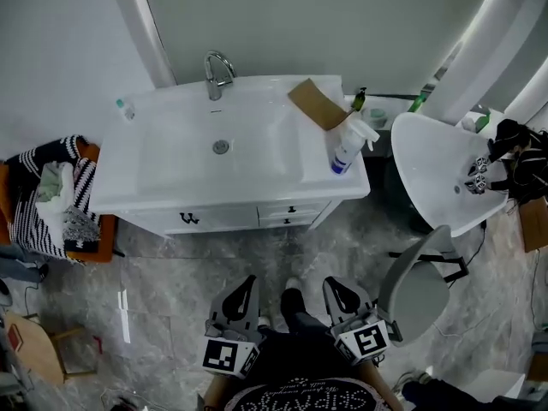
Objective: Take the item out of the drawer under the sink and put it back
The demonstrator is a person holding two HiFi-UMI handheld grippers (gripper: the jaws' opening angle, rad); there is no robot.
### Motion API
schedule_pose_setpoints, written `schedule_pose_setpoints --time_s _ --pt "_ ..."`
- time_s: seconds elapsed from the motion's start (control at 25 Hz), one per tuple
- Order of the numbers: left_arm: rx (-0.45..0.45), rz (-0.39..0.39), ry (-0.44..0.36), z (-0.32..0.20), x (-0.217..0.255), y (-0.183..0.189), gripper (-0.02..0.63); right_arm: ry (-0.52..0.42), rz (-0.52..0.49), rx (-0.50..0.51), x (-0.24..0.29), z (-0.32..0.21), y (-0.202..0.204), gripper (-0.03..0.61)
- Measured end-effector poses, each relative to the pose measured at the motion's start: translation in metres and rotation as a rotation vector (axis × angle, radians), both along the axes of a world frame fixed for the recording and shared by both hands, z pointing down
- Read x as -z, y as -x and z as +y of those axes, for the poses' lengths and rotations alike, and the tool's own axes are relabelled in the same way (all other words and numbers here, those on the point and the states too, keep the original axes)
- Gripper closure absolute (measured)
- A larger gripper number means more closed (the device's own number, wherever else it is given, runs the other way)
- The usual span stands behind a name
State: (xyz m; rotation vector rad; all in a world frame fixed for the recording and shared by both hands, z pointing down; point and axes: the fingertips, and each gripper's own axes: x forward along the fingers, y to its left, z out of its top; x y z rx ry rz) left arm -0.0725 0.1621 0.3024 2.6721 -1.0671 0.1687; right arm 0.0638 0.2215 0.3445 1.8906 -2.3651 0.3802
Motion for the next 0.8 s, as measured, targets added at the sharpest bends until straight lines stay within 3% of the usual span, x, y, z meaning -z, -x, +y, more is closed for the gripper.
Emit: schedule_pose_setpoints --time_s 0.32,0.8 --pt "0.061 0.018 -0.011 -0.035 0.002 -0.029 0.614 0.016 -0.012 0.03 -0.005 -0.037 -0.041 0.558" --pt "-0.004 -0.02 0.004 -0.073 -0.002 -0.03 0.614 -0.019 0.003 -0.019 0.012 -0.081 -0.034 0.558"
